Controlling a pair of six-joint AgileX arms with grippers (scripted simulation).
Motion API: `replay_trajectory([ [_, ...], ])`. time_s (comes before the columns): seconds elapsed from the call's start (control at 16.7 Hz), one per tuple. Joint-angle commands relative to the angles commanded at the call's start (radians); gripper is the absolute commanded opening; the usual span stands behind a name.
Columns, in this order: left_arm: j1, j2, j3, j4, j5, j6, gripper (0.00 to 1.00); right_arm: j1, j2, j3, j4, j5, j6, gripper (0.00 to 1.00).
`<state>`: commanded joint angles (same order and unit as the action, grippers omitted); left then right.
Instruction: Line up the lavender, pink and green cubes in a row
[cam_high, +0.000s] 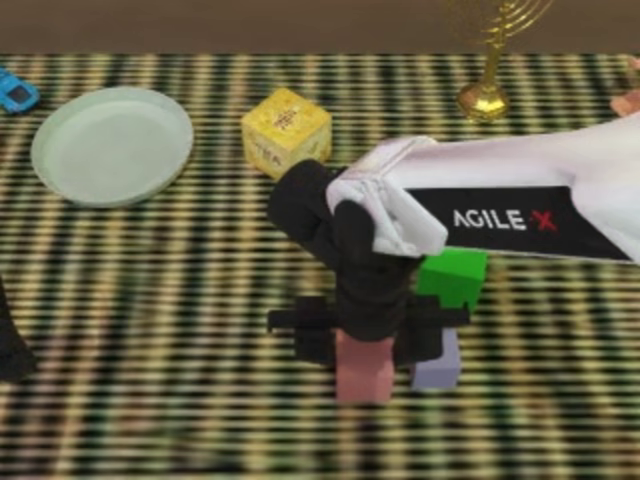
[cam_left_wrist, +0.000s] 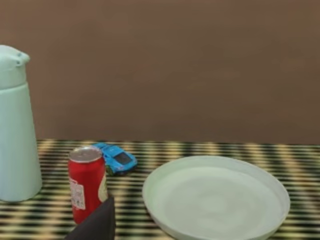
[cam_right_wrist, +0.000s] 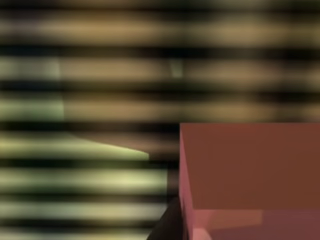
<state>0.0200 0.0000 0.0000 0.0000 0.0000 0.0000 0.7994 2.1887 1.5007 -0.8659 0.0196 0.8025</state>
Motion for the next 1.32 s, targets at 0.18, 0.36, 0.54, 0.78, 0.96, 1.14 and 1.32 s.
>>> replay_trajectory([
  [0.18,0.0,0.0,0.0,0.0,0.0,0.0,1.0,0.0,0.0,0.0,0.0,0.0,0.0,0.98],
  [0.36,0.0,0.0,0.0,0.0,0.0,0.0,1.0,0.0,0.0,0.0,0.0,0.0,0.0,1.0],
  [0.54,0.0,0.0,0.0,0.0,0.0,0.0,1.0,0.0,0.0,0.0,0.0,0.0,0.0,1.0],
  [0.78,0.0,0.0,0.0,0.0,0.0,0.0,1.0,-0.001,-0.002,0.004,-0.004,0.0,0.0,1.0],
  [0.96,0.0,0.0,0.0,0.0,0.0,0.0,1.0,0.002,-0.027,0.052,-0.077,-0.001,0.004,1.0],
  [1.14,0.0,0.0,0.0,0.0,0.0,0.0,1.0,0.008,-0.071,0.119,-0.199,-0.001,0.003,1.0],
  [1.32,0.0,0.0,0.0,0.0,0.0,0.0,1.0,0.009,-0.094,0.145,-0.238,-0.001,0.0,1.0],
])
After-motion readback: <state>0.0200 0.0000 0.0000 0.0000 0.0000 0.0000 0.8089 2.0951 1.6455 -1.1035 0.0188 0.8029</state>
